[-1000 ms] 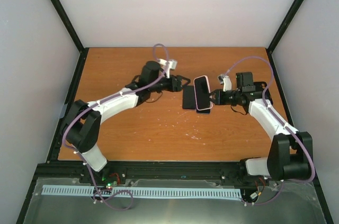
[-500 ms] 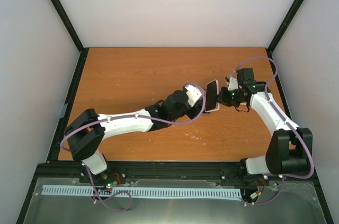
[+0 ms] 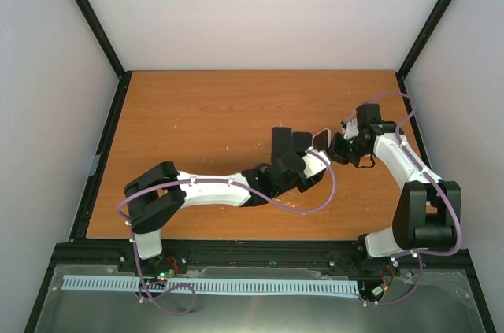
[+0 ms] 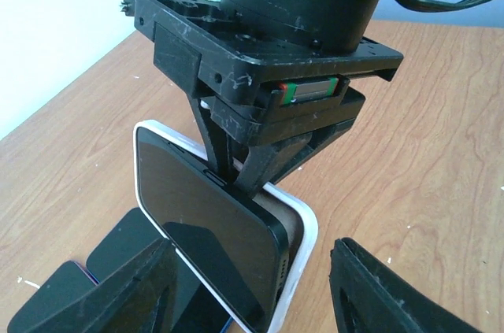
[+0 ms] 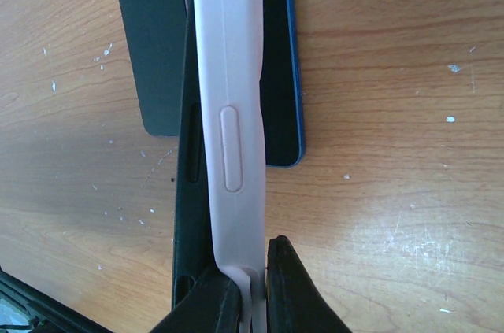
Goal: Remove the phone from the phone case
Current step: Remove the phone case from the phone.
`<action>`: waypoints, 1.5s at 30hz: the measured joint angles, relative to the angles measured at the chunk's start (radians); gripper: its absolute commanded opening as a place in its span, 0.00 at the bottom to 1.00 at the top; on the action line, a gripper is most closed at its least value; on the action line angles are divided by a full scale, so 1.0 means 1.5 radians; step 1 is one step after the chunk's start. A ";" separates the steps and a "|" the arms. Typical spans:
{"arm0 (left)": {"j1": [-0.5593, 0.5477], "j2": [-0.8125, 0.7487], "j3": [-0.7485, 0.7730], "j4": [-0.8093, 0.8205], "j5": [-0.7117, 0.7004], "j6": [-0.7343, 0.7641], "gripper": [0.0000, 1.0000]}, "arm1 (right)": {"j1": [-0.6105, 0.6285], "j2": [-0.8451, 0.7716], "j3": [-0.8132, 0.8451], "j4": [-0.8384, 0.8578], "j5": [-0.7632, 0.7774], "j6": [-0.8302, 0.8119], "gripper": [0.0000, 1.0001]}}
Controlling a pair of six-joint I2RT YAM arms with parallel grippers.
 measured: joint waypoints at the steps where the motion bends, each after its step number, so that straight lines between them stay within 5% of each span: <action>1: 0.000 0.004 0.003 0.002 -0.002 0.005 0.54 | -0.004 0.002 0.000 0.000 -0.003 0.000 0.03; 15: -0.001 0.066 0.046 0.006 -0.076 0.032 0.47 | -0.007 0.002 0.000 0.003 -0.032 0.001 0.03; 23: -0.002 0.071 0.046 0.018 -0.113 0.054 0.56 | -0.008 0.002 0.000 0.022 -0.045 0.004 0.03; 29: -0.011 0.096 0.046 0.065 -0.170 0.113 0.53 | -0.010 0.000 -0.001 0.032 -0.055 0.012 0.03; 45: -0.023 0.137 0.043 0.182 -0.262 0.256 0.19 | -0.016 -0.011 -0.007 0.077 -0.095 0.031 0.03</action>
